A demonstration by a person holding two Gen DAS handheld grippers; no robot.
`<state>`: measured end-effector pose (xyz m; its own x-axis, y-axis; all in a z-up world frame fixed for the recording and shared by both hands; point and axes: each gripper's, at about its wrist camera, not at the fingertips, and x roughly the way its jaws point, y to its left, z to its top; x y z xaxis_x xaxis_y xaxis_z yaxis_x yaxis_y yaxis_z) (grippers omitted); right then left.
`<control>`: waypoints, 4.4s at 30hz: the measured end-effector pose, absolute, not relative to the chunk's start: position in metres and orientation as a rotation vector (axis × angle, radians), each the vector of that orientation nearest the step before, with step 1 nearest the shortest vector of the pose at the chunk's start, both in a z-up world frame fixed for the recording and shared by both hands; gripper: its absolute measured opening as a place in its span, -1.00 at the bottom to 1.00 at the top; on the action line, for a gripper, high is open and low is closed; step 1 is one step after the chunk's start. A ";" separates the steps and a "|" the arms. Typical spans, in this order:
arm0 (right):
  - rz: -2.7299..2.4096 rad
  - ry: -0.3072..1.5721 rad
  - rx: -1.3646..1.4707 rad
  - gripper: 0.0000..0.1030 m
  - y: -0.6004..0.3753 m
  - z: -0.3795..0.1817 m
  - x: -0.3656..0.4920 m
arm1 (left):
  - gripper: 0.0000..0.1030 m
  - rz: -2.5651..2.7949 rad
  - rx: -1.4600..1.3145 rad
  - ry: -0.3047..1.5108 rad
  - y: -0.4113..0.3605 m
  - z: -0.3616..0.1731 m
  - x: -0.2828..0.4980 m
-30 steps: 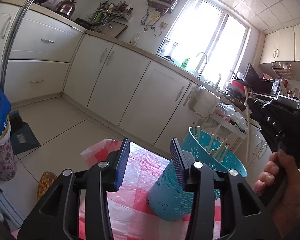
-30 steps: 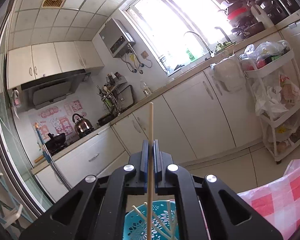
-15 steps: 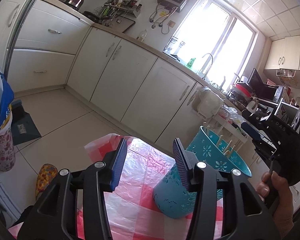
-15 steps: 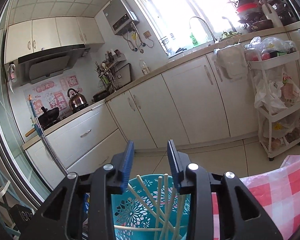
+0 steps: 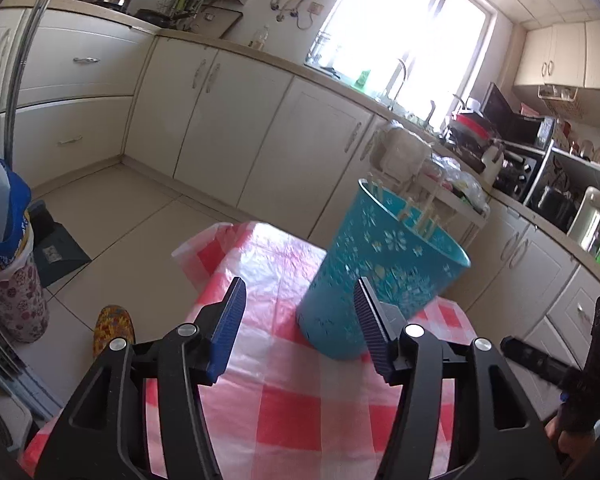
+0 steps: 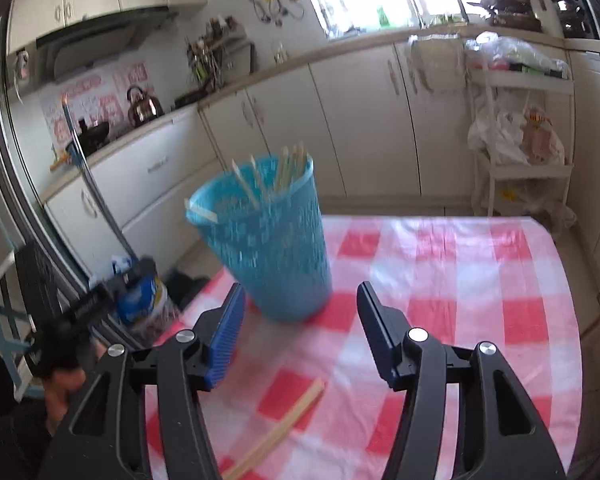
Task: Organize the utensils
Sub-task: 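Move both open tools back down to the last chopsticks, then close the left tool on a chopstick while the right tool grasps the last one, then lift the left tool's chopstick into the basket and open it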
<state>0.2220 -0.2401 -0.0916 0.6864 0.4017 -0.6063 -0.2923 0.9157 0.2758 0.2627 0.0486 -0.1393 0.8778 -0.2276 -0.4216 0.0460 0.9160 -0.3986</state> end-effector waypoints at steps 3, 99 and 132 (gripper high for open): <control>0.361 0.778 0.159 0.10 -0.247 -0.112 0.193 | 0.05 -0.215 -0.325 0.612 0.020 -0.151 0.253; 0.516 0.680 0.609 -0.89 -0.271 -0.156 0.210 | -0.91 -0.364 -0.380 0.028 0.018 0.052 0.329; 0.572 0.584 0.698 -0.89 -0.279 -0.124 0.222 | -0.90 -0.220 -0.287 0.163 0.011 -0.044 0.363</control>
